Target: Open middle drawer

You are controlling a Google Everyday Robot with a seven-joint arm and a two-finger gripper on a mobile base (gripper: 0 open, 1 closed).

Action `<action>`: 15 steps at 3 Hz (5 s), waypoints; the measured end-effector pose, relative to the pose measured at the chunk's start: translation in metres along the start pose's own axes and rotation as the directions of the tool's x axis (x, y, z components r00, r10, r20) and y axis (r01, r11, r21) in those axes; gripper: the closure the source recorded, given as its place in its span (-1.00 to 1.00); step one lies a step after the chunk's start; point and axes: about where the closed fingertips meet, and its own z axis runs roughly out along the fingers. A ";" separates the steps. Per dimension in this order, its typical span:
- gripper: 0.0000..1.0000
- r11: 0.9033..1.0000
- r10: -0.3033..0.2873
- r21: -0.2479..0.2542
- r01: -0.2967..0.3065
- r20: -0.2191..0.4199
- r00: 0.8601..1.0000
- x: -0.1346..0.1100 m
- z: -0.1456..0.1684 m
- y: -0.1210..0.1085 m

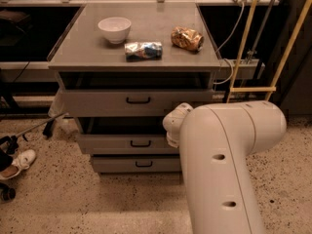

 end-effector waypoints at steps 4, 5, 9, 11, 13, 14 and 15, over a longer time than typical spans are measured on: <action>1.00 1.000 -0.013 -0.007 0.013 -0.020 1.000 0.006 -0.003 0.008; 1.00 1.000 -0.008 -0.004 0.008 -0.014 1.000 0.017 -0.008 0.020; 1.00 0.999 -0.043 0.013 0.043 0.012 0.999 0.045 -0.020 0.057; 1.00 0.999 -0.032 0.018 0.032 0.017 0.999 0.053 -0.024 0.065; 1.00 0.999 -0.041 0.018 0.040 0.032 0.999 0.056 -0.027 0.074; 1.00 0.999 -0.041 0.018 0.040 0.032 0.999 0.056 -0.030 0.073; 1.00 0.999 -0.040 0.022 0.039 0.045 0.998 0.064 -0.031 0.081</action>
Offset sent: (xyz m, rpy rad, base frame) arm 0.0017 -0.0058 -0.0118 -0.0459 0.0498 -0.0199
